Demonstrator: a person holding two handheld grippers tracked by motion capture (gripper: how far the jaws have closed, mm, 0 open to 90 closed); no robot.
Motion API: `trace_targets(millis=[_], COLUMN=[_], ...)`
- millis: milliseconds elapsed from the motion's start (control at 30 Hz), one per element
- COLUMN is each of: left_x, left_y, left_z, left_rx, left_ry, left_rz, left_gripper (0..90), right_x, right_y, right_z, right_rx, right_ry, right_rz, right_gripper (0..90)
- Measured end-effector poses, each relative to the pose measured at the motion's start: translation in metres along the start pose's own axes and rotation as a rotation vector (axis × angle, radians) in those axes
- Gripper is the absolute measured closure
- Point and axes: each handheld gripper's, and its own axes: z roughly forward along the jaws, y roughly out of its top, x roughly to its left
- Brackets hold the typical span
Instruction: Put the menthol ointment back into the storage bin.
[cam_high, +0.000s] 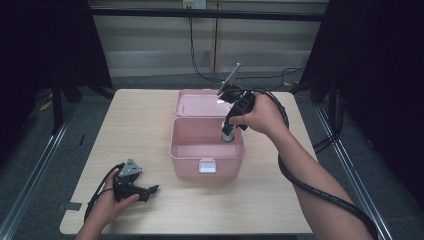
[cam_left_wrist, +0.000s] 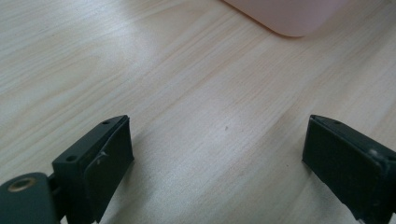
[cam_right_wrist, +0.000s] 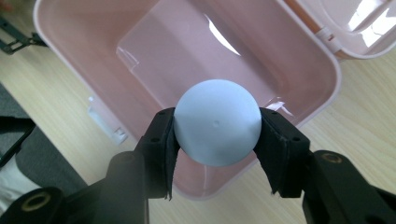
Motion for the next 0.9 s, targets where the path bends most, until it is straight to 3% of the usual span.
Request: trace_targets(millis=[900], left_x=[0.000], left_y=[0.000], left_z=[0.000], left_rx=[0.001], left_ry=[-0.003], left_rz=[0.001], left_gripper=[8.0], right_x=[-0.024], right_y=[0.004], right_z=[0.033], right_rx=[-0.010], right_ry=[-0.045], right_rz=[0.213], right_gripper=[50.7])
